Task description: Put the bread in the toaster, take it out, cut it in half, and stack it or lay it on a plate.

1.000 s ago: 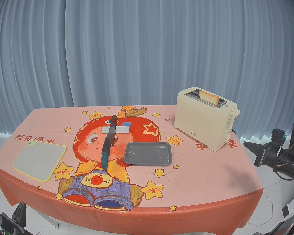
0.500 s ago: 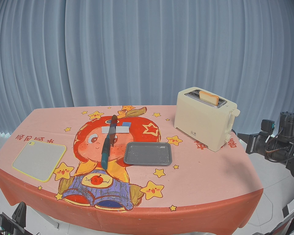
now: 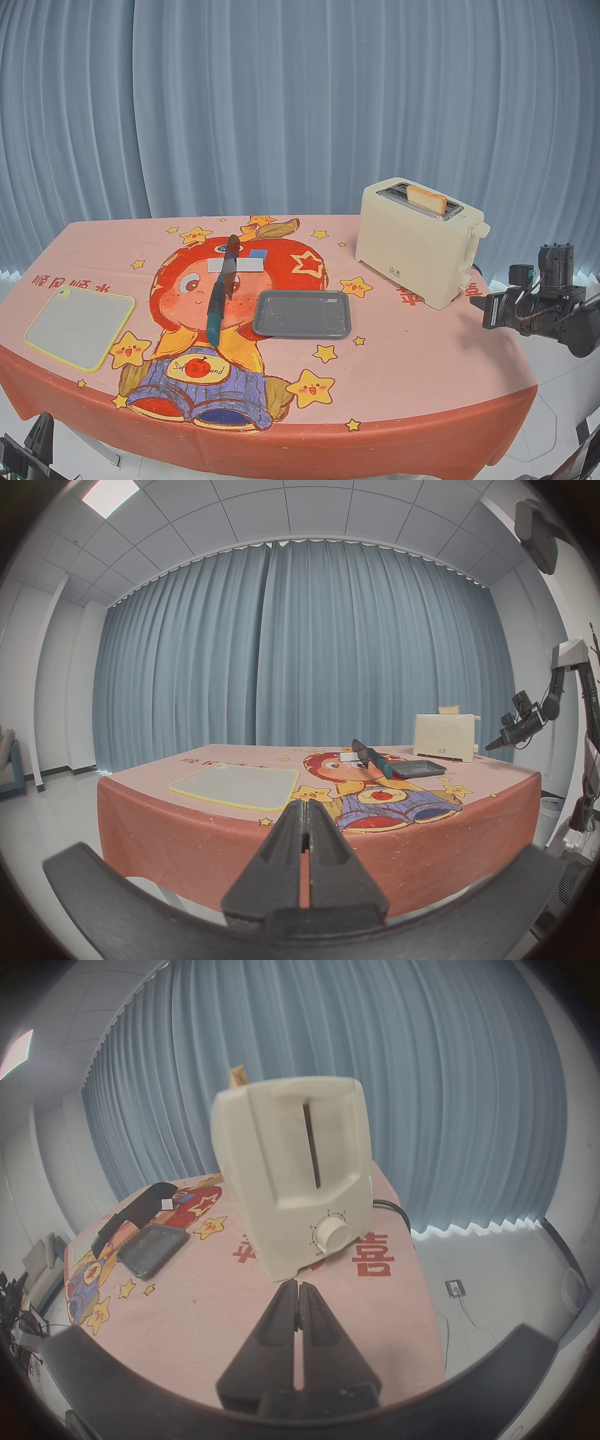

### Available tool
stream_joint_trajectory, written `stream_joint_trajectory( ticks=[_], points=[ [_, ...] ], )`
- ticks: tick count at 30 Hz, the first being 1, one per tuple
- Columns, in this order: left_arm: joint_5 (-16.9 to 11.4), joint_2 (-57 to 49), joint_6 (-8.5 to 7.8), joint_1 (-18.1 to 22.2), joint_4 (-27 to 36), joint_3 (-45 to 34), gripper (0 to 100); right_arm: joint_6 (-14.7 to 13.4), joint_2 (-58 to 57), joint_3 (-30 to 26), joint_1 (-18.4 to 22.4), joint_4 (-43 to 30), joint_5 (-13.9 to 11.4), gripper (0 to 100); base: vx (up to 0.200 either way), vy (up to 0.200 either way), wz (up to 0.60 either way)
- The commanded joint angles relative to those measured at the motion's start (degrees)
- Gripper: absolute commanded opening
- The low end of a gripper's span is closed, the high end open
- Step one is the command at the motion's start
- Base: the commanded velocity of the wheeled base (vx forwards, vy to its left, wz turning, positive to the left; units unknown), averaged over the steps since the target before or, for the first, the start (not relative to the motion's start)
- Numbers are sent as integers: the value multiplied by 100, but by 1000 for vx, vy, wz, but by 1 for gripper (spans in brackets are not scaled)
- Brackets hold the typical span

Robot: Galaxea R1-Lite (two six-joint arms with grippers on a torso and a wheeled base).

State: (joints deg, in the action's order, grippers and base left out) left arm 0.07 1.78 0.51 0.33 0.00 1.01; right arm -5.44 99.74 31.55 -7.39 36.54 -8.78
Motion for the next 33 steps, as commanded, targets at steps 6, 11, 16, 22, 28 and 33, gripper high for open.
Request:
stream_joint_trajectory(
  ticks=[6,11,16,22,28,33],
  points=[
    [1,7,2,2,0,-101,0,-1,467,141,53,12,25,0,0,0,0],
    [1,7,2,2,-9,-101,0,-28,634,176,124,346,34,0,0,0,0],
    [1,7,2,2,0,-101,0,-28,994,132,115,1049,52,0,0,0,0],
    [1,7,2,2,0,-101,0,-10,1065,79,97,1093,60,0,0,0,0],
    [1,7,2,2,0,-101,0,-28,1126,132,115,1110,60,0,0,0,0],
    [1,7,2,2,0,-101,0,-63,1188,185,115,1110,60,0,0,0,0]
  ],
)
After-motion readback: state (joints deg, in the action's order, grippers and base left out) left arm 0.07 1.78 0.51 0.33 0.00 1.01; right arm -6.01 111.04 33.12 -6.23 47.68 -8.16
